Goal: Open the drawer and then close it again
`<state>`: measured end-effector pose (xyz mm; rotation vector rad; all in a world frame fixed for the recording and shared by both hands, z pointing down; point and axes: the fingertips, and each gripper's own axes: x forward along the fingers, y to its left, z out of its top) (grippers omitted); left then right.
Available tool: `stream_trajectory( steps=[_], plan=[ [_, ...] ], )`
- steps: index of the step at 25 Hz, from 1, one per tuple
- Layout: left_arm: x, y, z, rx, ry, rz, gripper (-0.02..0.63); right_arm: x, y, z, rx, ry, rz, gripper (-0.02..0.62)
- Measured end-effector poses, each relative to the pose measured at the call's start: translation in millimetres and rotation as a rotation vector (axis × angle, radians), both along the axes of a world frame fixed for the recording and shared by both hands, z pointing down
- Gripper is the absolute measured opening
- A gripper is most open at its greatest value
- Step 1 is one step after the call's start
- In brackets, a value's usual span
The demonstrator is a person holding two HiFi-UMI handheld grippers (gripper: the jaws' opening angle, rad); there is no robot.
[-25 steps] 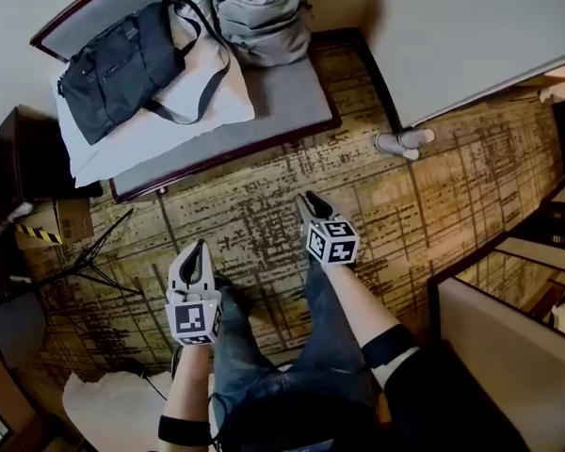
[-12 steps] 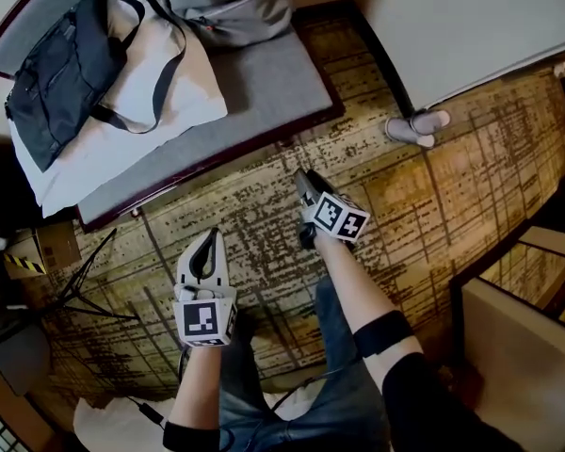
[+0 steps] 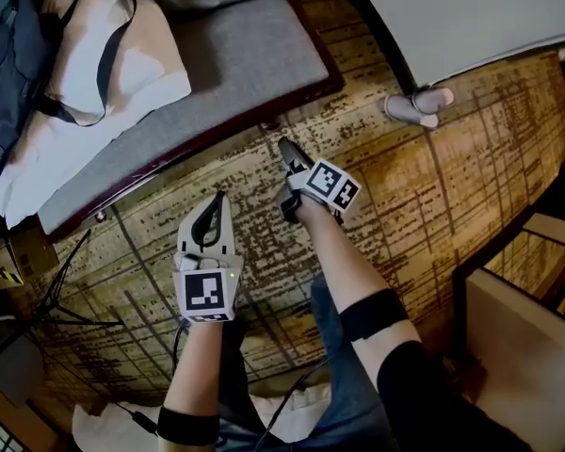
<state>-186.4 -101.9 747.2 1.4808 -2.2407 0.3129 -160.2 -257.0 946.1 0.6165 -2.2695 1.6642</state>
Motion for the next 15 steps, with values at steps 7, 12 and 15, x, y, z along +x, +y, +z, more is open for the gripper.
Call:
stream_trajectory(
  steps=[7,12,15],
  plan=[
    [-7,-23,32,0.003,0.008,0.009,0.002,-28,-10,23,-0.073,-0.060,0.013,0.175],
    [-8,-32,51,-0.007,0.010,0.039,0.002,-40,-11,29,-0.092,-0.108,0.012,0.132],
    [-8,-37,59,-0.018,0.000,0.062,0.002,-45,-11,29,-0.095,-0.123,0.012,0.132]
  ],
)
